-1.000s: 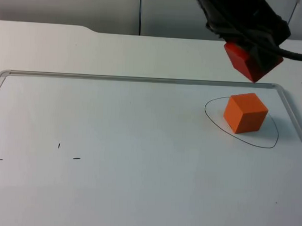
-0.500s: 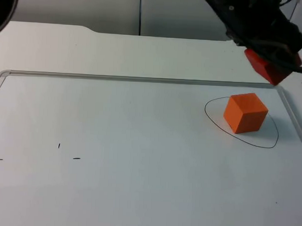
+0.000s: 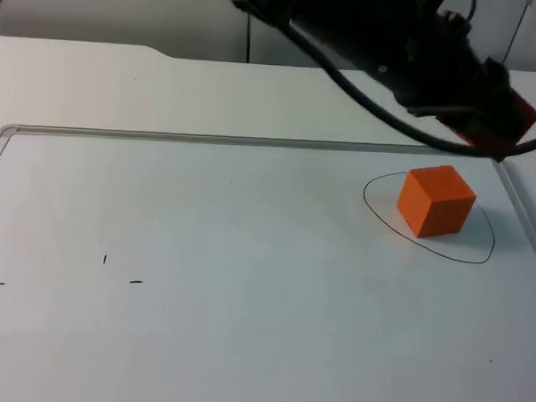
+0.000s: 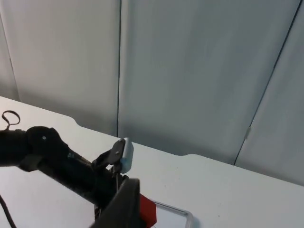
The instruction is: Pick up one cube with the left hand and another cube with the right hand. First place the cube in the right hand at the target position, then stack the cube in the left hand on top.
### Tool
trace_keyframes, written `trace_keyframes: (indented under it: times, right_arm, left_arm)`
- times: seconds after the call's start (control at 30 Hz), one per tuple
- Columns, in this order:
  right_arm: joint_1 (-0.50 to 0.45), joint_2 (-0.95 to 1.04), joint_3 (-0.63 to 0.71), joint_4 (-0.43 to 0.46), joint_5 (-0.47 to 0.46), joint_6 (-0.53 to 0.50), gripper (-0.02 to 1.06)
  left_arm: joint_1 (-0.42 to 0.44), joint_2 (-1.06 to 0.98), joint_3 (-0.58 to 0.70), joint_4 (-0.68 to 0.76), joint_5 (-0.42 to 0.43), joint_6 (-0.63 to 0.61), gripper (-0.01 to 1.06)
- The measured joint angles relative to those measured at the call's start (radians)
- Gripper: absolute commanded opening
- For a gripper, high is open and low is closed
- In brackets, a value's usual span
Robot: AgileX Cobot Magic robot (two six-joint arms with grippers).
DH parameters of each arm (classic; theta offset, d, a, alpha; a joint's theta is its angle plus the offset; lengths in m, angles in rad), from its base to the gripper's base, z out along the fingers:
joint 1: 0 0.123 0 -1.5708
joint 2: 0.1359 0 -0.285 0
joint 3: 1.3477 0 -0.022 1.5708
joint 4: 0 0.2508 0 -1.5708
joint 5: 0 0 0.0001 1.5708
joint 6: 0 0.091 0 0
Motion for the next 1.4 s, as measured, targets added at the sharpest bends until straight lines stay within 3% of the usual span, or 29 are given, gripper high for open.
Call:
trace_keyframes:
  times: [0.07,0.13,0.23,0.4,0.93,1.4]
  right_arm:
    - [0.0,0.0,0.0,0.0,0.0,0.0,1.05]
    - [0.0,0.0,0.0,0.0,0.0,0.002,1.05]
    - [0.0,0.0,0.0,0.0,0.002,0.005,1.05]
    - [0.0,0.0,0.0,0.0,0.004,0.007,1.05]
    - [0.0,0.0,0.0,-0.016,0.006,0.02,1.05]
    - [0.0,0.0,0.0,-0.024,0.006,0.031,1.05]
  left_arm:
    - [0.0,-0.028,0.082,-0.138,-0.06,0.172,0.0]
    - [-0.002,-0.039,0.118,-0.212,-0.066,0.245,0.0]
    - [-0.002,-0.049,0.196,-0.44,-0.053,0.477,0.0]
    - [-0.002,-0.045,0.228,-0.502,-0.03,0.616,0.0]
    - [0.033,0.001,0.224,-0.516,0.078,0.709,0.0]
    - [0.033,0.048,0.171,-0.519,0.085,0.732,0.0]
